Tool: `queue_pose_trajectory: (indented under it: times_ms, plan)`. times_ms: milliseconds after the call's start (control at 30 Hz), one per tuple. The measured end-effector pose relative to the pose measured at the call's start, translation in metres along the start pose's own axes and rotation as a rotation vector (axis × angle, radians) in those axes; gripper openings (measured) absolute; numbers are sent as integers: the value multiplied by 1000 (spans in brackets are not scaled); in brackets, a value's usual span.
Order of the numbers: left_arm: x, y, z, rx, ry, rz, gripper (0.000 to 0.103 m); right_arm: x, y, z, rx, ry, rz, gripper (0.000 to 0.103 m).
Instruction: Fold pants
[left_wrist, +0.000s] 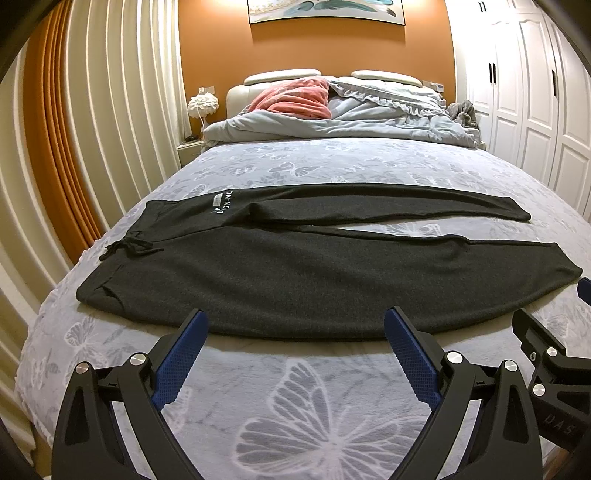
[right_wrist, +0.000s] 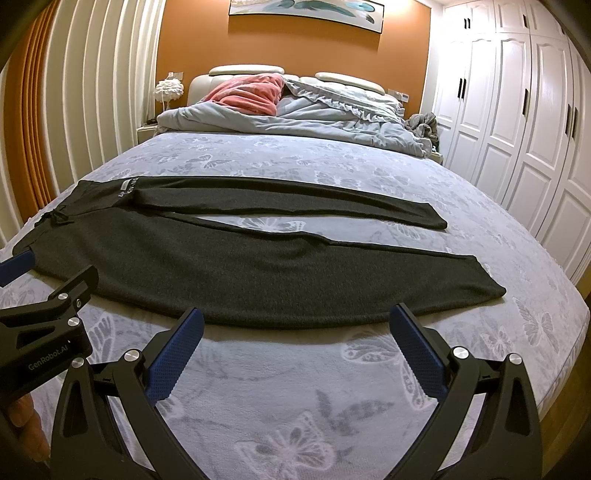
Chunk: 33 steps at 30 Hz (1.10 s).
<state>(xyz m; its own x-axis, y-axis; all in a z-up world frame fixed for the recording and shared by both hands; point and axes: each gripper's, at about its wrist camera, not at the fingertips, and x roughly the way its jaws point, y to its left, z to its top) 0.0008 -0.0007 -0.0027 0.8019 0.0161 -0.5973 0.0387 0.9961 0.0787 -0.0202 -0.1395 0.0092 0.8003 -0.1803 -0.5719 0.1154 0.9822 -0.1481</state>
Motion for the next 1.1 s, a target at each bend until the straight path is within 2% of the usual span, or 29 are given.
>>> queue_pose_trajectory:
  times_ms: [133, 233, 333, 367, 467, 533, 600, 667, 733, 833, 933, 1033, 1067, 1100]
  plan:
    - [2, 3, 0, -5, 18, -15, 94, 1, -5, 0, 5, 18, 12, 98]
    - [8, 22, 10, -42, 92, -108, 95, 8, -22, 10, 12, 82, 49, 98]
    - [20, 73, 42, -147, 148, -207, 96, 18, -67, 37, 26, 127, 67, 98]
    - [28, 97, 55, -189, 146, -205, 97, 28, -90, 49, 18, 139, 45, 98]
    - [65, 166, 93, -296, 158, -124, 97, 66, -142, 80, -11, 133, -74, 98]
    - [114, 223, 120, -394, 214, -41, 97, 114, -184, 101, 3, 170, -157, 98]
    - [156, 267, 137, -480, 239, -18, 97, 164, -223, 120, 66, 220, -180, 98]
    - [204, 308, 154, -561, 269, 66, 97, 207, -254, 135, 142, 246, -177, 98]
    - [240, 333, 165, -608, 284, 85, 97, 252, -282, 147, 239, 273, -183, 98]
    - [296, 368, 175, -673, 313, 166, 97, 310, -312, 153, 372, 325, -175, 98]
    - [339, 383, 175, -680, 345, 233, 97, 356, -322, 156, 410, 368, -181, 98]
    - [382, 394, 162, -719, 422, 248, 97, 398, -324, 152, 432, 452, -157, 98]
    - [387, 395, 160, -719, 410, 264, 97, 408, -322, 150, 440, 466, -138, 98]
    - [388, 391, 163, -681, 372, 284, 95, 413, -318, 150, 432, 441, -138, 98]
